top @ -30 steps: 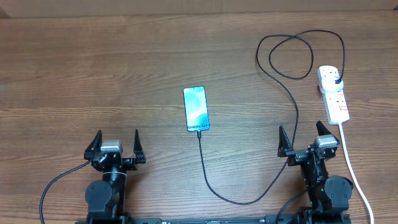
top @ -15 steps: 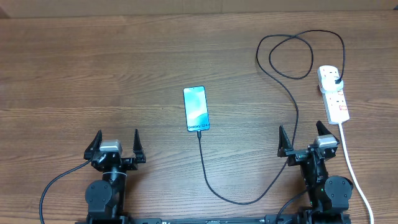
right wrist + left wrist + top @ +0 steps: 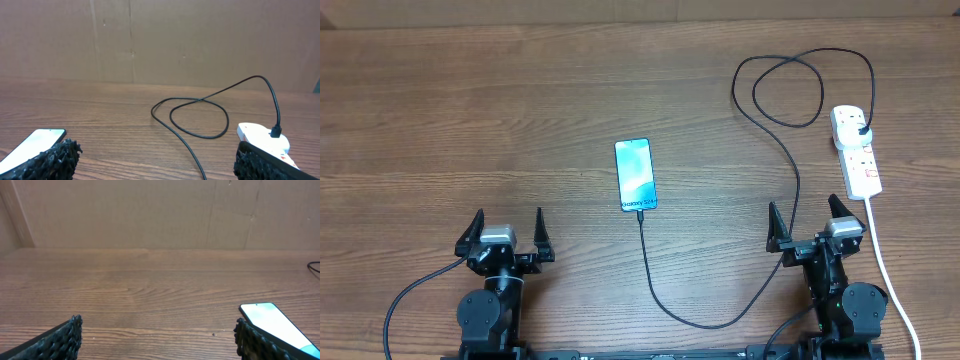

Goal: Plug charger to phone and switch on socket

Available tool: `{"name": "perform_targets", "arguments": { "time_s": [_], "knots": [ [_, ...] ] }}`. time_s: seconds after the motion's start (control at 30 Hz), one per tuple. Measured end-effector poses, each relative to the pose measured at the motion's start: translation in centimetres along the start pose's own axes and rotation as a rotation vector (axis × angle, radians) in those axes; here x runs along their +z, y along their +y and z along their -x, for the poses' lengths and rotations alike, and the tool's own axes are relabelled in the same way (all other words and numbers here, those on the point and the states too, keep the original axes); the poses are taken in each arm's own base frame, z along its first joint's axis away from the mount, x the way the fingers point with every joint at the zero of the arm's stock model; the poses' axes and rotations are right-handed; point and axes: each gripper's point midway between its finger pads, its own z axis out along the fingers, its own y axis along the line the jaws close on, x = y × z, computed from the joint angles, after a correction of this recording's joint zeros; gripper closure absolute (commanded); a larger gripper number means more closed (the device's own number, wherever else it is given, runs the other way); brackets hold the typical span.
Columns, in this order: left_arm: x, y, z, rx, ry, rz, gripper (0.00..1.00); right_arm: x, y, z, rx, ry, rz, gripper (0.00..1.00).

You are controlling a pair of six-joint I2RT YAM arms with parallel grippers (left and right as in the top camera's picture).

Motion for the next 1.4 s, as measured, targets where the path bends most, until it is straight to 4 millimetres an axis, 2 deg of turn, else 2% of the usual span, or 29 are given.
{"name": "perform_targets", "arguments": {
  "time_s": [0.5,0.93,1.4],
  "knots": [
    [0.0,0.0,0.0,0.0,0.0,0.0,0.0,0.0,-0.2,-0.1,0.001,0.003,-0.01,0.0],
    [0.0,0.0,0.0,0.0,0.0,0.0,0.0,0.0,-1.2,-0.3,0.063,0.011,-0.073,0.0],
    [0.0,0.0,0.0,0.0,0.0,0.0,0.0,0.0,-1.2,-0.3,0.002,0.011,-0.072,0.0]
  ]
}}
